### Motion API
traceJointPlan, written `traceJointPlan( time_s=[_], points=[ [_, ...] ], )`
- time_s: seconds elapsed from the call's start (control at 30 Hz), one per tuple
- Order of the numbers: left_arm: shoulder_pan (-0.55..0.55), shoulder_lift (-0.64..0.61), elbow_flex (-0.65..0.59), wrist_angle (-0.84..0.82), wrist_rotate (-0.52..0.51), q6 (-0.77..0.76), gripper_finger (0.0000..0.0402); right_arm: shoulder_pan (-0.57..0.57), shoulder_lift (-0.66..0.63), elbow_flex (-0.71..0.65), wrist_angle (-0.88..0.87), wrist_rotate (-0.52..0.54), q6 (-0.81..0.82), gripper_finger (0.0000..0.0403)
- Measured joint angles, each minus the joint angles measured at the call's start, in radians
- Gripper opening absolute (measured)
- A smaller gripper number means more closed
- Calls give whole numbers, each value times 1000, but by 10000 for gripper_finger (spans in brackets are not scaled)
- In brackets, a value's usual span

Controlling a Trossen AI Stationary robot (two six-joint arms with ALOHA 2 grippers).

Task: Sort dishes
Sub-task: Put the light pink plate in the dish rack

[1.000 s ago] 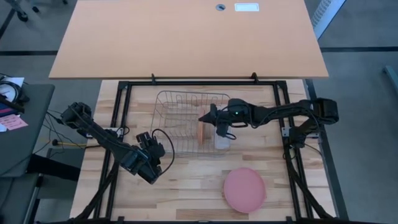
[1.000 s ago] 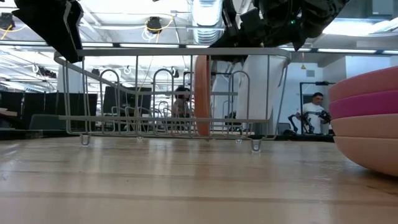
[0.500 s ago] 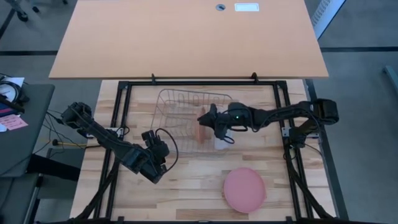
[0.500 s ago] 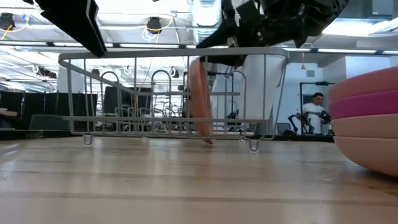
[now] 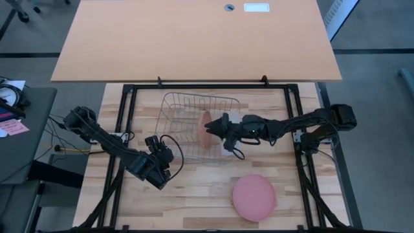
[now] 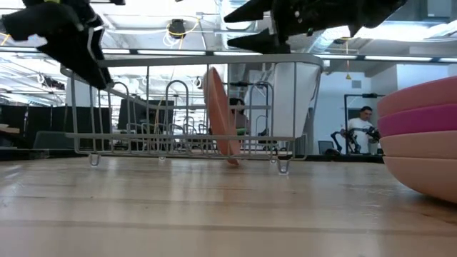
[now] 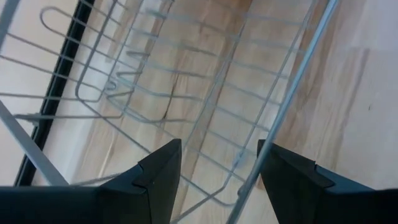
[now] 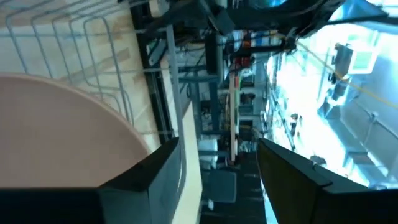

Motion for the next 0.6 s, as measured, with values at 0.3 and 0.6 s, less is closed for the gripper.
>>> traceJointPlan(
  time_s=[0.3, 0.6],
  points=[
    [0, 0, -9, 9, -4, -17, 205, 176, -188, 0, -107, 228, 223, 205],
    [2, 0, -9, 63, -11, 50, 180, 494, -366, 0, -244, 744, 814, 200]
  ],
)
